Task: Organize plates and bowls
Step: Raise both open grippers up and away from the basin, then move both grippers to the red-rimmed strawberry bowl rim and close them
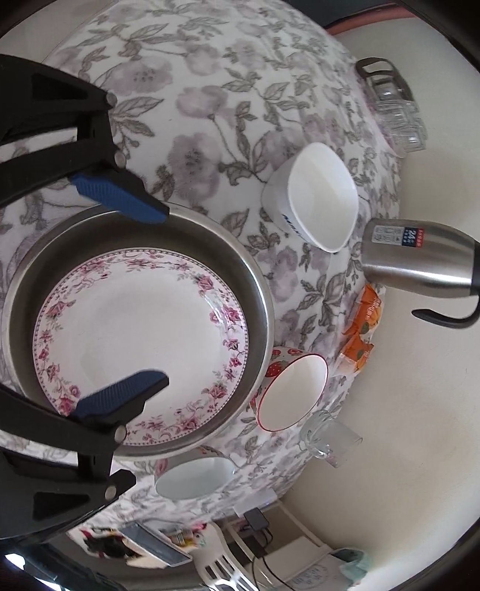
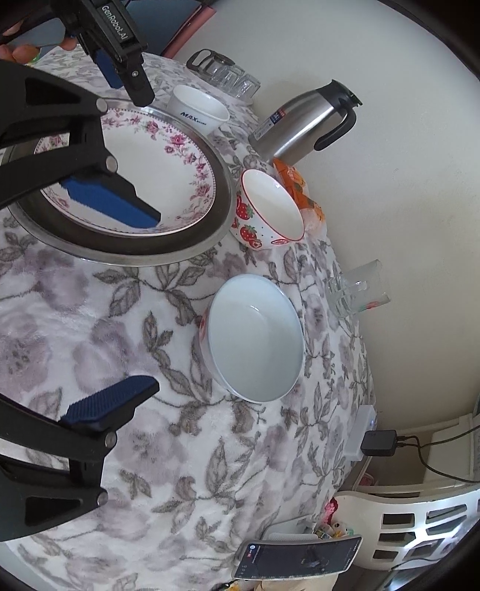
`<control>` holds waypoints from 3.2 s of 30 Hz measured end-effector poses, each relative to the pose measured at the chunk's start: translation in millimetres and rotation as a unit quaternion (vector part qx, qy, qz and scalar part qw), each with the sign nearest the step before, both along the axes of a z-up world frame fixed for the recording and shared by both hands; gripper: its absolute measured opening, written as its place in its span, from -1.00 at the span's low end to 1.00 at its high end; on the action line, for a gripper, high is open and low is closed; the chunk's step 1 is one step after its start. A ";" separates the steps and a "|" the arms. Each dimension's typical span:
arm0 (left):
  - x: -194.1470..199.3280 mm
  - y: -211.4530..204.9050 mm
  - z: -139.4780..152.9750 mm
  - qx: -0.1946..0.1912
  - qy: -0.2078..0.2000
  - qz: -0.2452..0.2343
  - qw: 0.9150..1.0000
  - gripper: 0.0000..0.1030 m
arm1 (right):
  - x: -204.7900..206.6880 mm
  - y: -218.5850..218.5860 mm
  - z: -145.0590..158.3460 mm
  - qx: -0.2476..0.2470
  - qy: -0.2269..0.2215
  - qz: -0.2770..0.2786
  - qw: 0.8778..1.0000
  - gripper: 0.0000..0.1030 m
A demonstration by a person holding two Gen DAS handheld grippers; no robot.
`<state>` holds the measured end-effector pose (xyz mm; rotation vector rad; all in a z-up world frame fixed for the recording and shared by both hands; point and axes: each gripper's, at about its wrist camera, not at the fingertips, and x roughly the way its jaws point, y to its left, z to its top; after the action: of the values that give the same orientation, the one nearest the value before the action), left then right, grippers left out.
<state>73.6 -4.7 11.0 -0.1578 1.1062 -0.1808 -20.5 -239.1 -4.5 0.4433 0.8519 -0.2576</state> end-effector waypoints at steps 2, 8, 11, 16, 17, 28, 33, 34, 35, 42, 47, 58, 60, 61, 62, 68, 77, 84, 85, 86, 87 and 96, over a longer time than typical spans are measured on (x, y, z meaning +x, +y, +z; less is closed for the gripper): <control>-0.5 -2.4 0.5 0.013 -0.011 0.000 1.000 0.79 | 0.3 -0.7 -1.2 -0.003 0.003 0.000 1.000 0.94; 5.0 -2.0 0.8 0.026 -0.027 0.019 0.999 0.93 | 1.4 -4.0 -1.8 -0.012 0.004 -0.006 1.000 1.00; 10.6 -1.7 3.6 0.031 -0.048 0.032 0.998 0.93 | 1.7 -5.9 2.8 -0.020 -0.009 -0.016 1.000 1.00; 15.0 -3.1 12.9 0.033 -0.099 0.048 0.993 0.93 | 5.3 -4.1 13.6 -0.045 -0.024 -0.024 0.998 1.00; 16.6 -5.0 14.9 0.034 -0.106 0.046 0.993 0.93 | 6.3 -3.9 15.6 -0.050 -0.026 -0.025 0.998 1.00; 40.6 -27.8 33.0 0.017 -0.137 0.031 0.990 0.93 | 33.3 5.9 35.2 -0.080 -0.045 0.002 0.996 1.00; 54.3 -40.3 37.0 -0.004 -0.137 0.012 0.990 0.93 | 48.2 6.9 35.8 -0.089 -0.040 0.013 0.995 1.00; 56.6 -42.8 37.8 -0.008 -0.137 0.007 0.990 0.93 | 51.8 6.2 36.2 -0.090 -0.040 0.016 0.995 1.00; 60.5 -46.6 39.0 -0.014 -0.136 -0.002 0.991 0.93 | 54.8 5.6 36.6 -0.091 -0.039 0.019 0.995 1.00; 80.6 -59.7 35.2 -0.022 -0.128 -0.023 0.991 0.93 | 79.3 -8.8 37.5 -0.083 -0.031 0.022 0.996 1.00; 95.6 -66.6 21.4 -0.014 -0.111 -0.030 0.993 0.93 | 97.7 -15.6 39.1 -0.082 -0.029 0.027 0.996 1.00; 121.4 -68.8 -5.7 -0.012 -0.078 -0.023 0.997 0.93 | 142.5 -30.1 37.1 -0.060 -0.015 0.028 0.998 1.00; 124.2 -70.3 -9.0 -0.014 -0.075 -0.024 0.997 0.93 | 150.2 -30.7 33.7 -0.052 -0.010 0.031 0.998 1.00; 126.0 -71.6 -11.3 -0.016 -0.072 -0.027 0.997 0.93 | 153.2 -30.7 32.1 -0.047 -0.009 0.033 0.998 1.00; 127.4 -72.3 -13.5 -0.016 -0.069 -0.027 0.997 0.92 | 156.1 -30.4 30.4 -0.043 -0.008 0.035 0.998 1.00; 136.8 -79.7 -28.0 -0.020 -0.042 -0.036 0.998 0.63 | 176.2 -27.5 12.1 -0.032 0.019 0.041 0.998 0.63; 155.2 -68.8 -34.4 -0.035 -0.020 -0.020 0.999 0.12 | 196.3 -19.1 -6.2 -0.021 0.045 0.062 0.997 -0.05; 161.4 -74.4 -45.5 -0.039 0.005 -0.026 0.999 -0.31 | 208.5 -4.2 -13.5 -0.032 0.063 0.086 0.994 -0.39; 161.9 -76.8 -46.6 -0.038 0.008 -0.030 0.999 -0.37 | 209.8 -3.0 -14.5 -0.030 0.065 0.087 0.994 -0.42; 162.7 -79.2 -47.9 -0.036 0.010 -0.033 0.999 -0.40 | 210.5 -2.0 -15.5 -0.029 0.066 0.089 0.993 -0.47; 163.6 -80.9 -49.7 -0.032 0.014 -0.035 0.999 -0.48 | 211.6 -0.5 -16.7 -0.028 0.068 0.092 0.993 -0.54; 164.2 -84.8 -61.3 -0.040 0.032 -0.040 0.998 -0.74 | 210.3 7.6 -17.7 -0.018 0.062 0.108 0.992 -0.73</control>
<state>237.9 -89.6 -50.3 -0.1926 1.1713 -0.2930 189.8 -231.5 -22.2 0.2995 1.0070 -0.1011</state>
